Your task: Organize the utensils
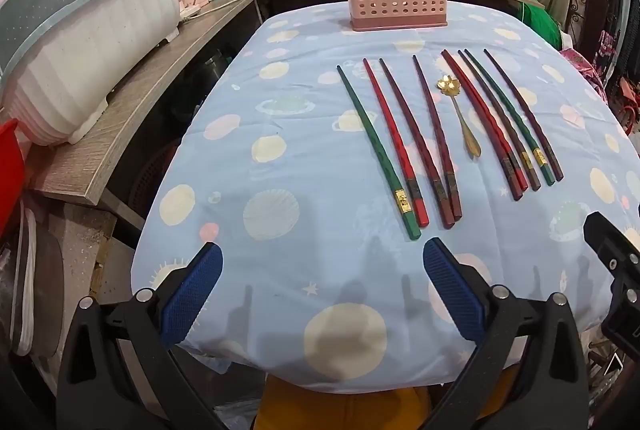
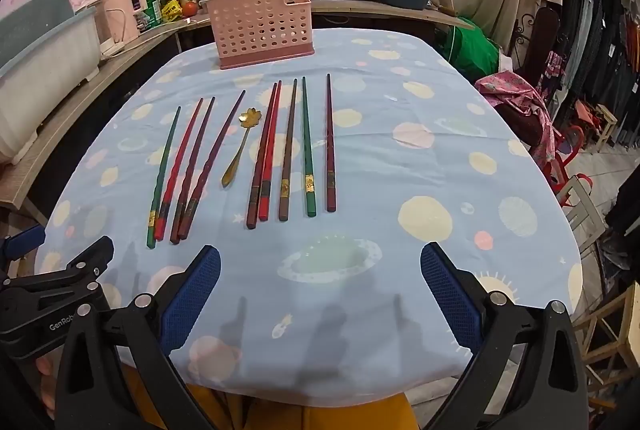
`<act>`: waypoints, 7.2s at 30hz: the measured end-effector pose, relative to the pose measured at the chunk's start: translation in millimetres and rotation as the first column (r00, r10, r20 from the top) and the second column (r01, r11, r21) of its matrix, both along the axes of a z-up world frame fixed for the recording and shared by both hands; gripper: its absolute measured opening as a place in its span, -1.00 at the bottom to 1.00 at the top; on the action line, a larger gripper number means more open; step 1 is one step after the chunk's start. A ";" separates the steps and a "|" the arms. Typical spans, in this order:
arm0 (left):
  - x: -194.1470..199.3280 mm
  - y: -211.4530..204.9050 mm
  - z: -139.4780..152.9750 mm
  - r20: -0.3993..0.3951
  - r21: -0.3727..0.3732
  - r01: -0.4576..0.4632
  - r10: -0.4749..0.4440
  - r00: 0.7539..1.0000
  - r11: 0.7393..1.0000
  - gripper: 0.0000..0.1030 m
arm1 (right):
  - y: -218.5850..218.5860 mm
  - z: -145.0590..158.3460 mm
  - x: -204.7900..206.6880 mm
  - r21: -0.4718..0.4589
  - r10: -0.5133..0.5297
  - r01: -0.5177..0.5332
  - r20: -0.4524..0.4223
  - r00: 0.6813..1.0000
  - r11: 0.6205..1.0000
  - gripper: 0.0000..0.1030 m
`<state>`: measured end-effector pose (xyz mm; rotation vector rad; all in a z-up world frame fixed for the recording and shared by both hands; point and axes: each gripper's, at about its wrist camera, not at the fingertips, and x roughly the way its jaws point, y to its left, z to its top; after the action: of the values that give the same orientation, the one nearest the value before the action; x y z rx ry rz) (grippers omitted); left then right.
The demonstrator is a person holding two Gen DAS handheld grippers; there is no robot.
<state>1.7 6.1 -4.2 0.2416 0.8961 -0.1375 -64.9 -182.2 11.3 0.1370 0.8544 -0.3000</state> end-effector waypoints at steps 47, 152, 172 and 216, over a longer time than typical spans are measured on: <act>-0.9 -1.9 -9.6 -0.023 -0.008 0.000 0.000 1.000 1.000 0.86 | 2.6 -9.2 1.2 -0.009 0.002 -0.002 -0.017 1.000 1.000 0.87; 56.2 -6.3 -35.2 -0.158 -0.126 0.023 -0.043 0.986 0.992 -0.09 | -58.2 -45.9 70.3 0.126 -0.009 0.018 -0.065 0.998 0.992 -0.40; 46.3 -5.2 -25.8 -0.153 -0.174 0.066 -0.094 0.984 0.982 -0.87 | -44.6 -37.4 57.2 0.059 0.056 -0.052 -0.054 0.997 0.997 -0.87; 276.4 -41.4 297.0 0.415 -0.390 0.148 0.030 0.909 0.909 -0.87 | -142.9 242.2 289.5 0.089 0.062 -0.132 0.551 0.832 0.987 -0.87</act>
<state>278.0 -35.3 292.8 -0.1009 0.4174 -0.3181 224.6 -325.2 253.6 0.2802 0.3036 -0.0977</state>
